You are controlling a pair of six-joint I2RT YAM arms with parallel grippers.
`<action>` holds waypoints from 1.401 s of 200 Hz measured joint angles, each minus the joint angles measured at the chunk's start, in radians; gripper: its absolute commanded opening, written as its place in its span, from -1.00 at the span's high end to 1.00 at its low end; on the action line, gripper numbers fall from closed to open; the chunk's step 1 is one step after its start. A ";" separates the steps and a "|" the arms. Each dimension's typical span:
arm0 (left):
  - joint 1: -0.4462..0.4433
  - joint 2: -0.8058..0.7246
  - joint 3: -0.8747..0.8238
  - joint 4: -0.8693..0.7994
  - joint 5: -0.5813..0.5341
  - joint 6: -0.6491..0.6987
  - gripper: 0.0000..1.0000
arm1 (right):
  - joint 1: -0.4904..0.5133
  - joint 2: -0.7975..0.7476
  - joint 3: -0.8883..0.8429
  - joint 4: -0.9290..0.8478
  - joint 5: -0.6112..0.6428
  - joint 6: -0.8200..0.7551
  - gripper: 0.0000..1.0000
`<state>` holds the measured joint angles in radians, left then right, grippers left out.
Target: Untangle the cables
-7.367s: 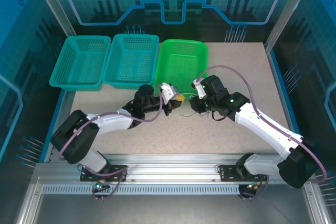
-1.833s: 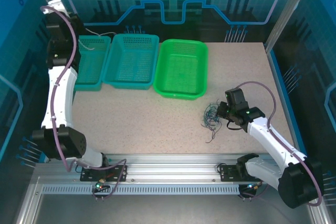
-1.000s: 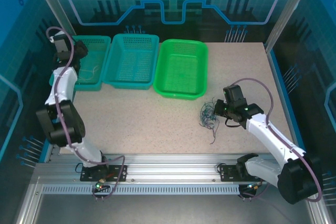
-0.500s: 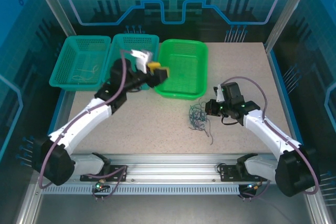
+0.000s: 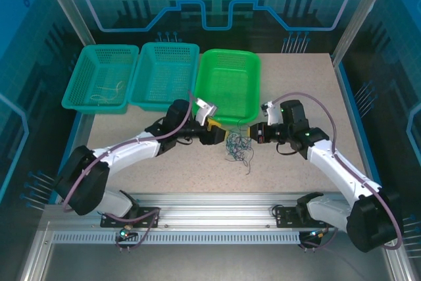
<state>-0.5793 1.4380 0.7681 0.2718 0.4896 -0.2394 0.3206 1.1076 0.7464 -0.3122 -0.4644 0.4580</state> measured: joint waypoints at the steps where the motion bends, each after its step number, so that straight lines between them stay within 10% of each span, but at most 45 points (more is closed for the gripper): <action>1: 0.003 0.001 -0.006 0.008 0.003 0.001 -0.15 | 0.000 0.000 0.001 0.000 0.000 0.000 1.00; 48: 0.147 0.111 -0.153 0.330 0.132 -0.237 -0.10 | 0.000 0.026 0.036 0.008 -0.027 0.013 1.00; 209: 0.120 0.345 -0.228 0.909 0.253 -0.658 -0.17 | 0.000 0.045 0.084 0.021 -0.008 0.104 1.00; 280: 0.098 0.394 -0.227 1.040 0.248 -0.735 0.45 | 0.000 0.045 0.100 0.037 -0.006 0.119 1.00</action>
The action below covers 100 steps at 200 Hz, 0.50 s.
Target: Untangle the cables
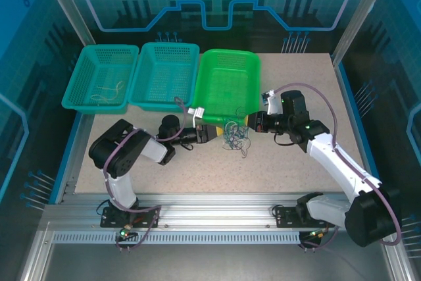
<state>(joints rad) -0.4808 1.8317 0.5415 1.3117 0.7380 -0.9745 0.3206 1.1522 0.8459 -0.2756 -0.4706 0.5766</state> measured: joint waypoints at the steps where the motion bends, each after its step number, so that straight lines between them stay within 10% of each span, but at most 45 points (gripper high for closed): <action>1: 0.000 0.000 0.000 0.001 0.000 0.000 0.45 | 0.000 0.000 0.000 0.000 0.000 0.000 1.00; 43: 0.000 0.000 0.000 0.032 -0.013 -0.018 1.00 | 0.000 0.000 0.000 0.000 0.007 0.003 1.00; 100: 0.019 -0.050 -0.013 0.020 -0.034 -0.014 1.00 | -0.001 -0.022 -0.008 -0.008 0.060 0.004 1.00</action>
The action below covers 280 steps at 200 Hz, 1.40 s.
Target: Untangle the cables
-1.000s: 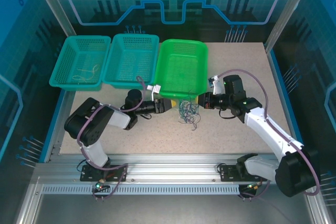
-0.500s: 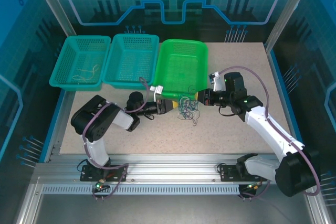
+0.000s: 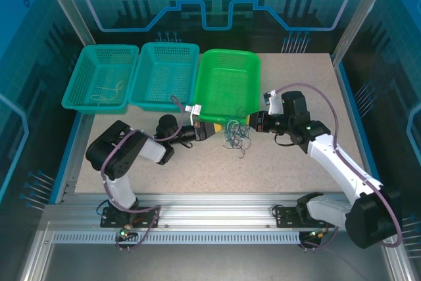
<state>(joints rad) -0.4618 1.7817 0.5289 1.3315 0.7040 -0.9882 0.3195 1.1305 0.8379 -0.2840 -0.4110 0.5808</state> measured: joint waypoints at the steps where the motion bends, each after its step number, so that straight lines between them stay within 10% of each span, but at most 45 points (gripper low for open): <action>1: 0.002 -0.007 -0.002 -0.004 0.000 0.002 1.00 | 0.000 -0.003 -0.002 0.000 0.003 0.000 1.00; 78: 0.065 -0.593 0.074 -0.696 -0.107 0.390 1.00 | -0.196 -0.152 -0.258 0.005 0.061 0.060 0.88; 153: -0.025 -0.533 0.109 -0.877 -0.121 0.493 1.00 | -0.166 -0.050 -0.314 -0.063 0.122 0.039 0.06; 226: -0.047 -0.533 0.109 -0.883 -0.141 0.514 1.00 | 0.315 0.032 -0.108 -0.041 0.428 0.146 0.10; 280: -0.052 -0.555 0.109 -0.945 -0.158 0.566 1.00 | 0.381 0.335 -0.044 -0.032 0.576 0.265 0.05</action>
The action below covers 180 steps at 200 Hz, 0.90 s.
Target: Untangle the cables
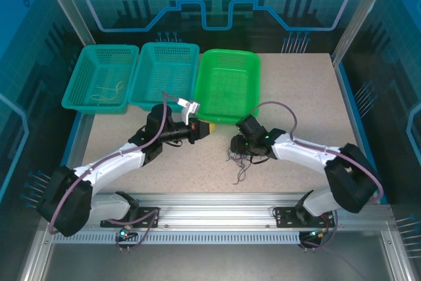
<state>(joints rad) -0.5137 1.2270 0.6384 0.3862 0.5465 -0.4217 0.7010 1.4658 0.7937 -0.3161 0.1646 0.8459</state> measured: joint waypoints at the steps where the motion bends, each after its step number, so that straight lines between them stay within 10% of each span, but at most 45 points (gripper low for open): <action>1: 0.000 -0.001 0.000 -0.002 -0.002 0.002 1.00 | 0.000 0.003 0.002 0.000 0.001 0.000 0.06; 38: 0.000 -0.085 0.000 -0.089 -0.072 0.049 1.00 | 0.005 0.057 0.023 0.021 0.031 0.018 1.00; 82: 0.075 -0.215 0.016 -0.328 -0.282 0.082 1.00 | -0.136 -0.054 -0.114 0.026 0.040 0.045 1.00; 134: 0.220 -0.304 0.018 -0.525 -0.426 0.079 1.00 | -0.595 -0.394 -0.290 -0.041 -0.021 0.003 1.00; 180: 0.180 -0.249 -0.032 -0.454 -0.399 0.064 0.88 | -0.649 -0.434 -0.304 -0.041 -0.166 -0.065 1.00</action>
<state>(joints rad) -0.3336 0.9779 0.6064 -0.0677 0.1474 -0.3580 0.0521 1.0317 0.4896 -0.3569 -0.0017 0.7811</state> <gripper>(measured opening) 0.057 0.054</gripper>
